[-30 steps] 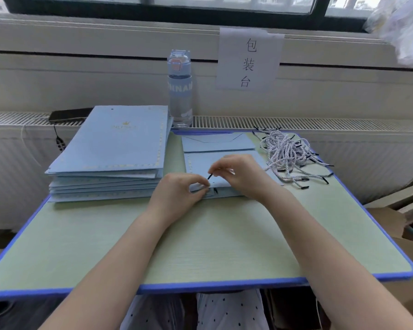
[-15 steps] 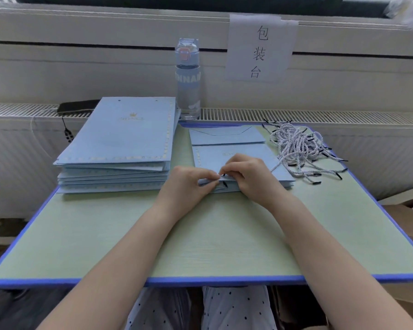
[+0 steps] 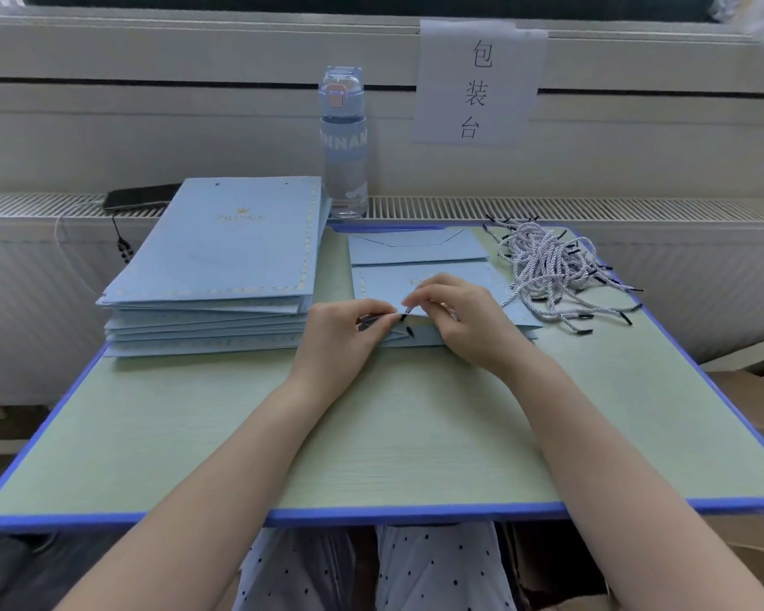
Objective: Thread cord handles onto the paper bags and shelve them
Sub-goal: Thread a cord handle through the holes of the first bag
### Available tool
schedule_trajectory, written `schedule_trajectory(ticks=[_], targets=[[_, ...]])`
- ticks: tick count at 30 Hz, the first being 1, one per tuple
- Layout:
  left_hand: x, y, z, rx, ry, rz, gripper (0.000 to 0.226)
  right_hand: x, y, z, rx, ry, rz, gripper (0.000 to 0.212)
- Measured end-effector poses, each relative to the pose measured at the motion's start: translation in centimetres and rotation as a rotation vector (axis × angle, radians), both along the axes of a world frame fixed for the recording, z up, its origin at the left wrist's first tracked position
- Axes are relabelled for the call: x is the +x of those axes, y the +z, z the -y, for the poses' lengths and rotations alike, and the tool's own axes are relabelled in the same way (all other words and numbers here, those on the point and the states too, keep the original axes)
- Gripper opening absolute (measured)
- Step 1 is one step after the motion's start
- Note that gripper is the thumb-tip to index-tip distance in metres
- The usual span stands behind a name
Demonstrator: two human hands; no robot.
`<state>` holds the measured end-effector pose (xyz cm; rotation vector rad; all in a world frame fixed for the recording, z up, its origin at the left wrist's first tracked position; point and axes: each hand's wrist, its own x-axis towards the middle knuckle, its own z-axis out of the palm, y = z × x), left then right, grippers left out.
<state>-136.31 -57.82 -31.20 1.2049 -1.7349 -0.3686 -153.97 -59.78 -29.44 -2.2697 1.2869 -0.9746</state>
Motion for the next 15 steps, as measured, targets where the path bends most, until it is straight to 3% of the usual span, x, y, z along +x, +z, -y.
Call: schedule_trajectory(ticks=[11, 15], targets=[[0.14, 0.32, -0.1, 0.03, 0.005, -0.011, 0.006, -0.06, 0.4, -0.45, 0.049, 0.04, -0.043, 0.022], [0.13, 0.33, -0.11, 0.035, 0.005, -0.018, 0.006, -0.57, 0.2, -0.31, 0.092, 0.054, -0.053, 0.033]])
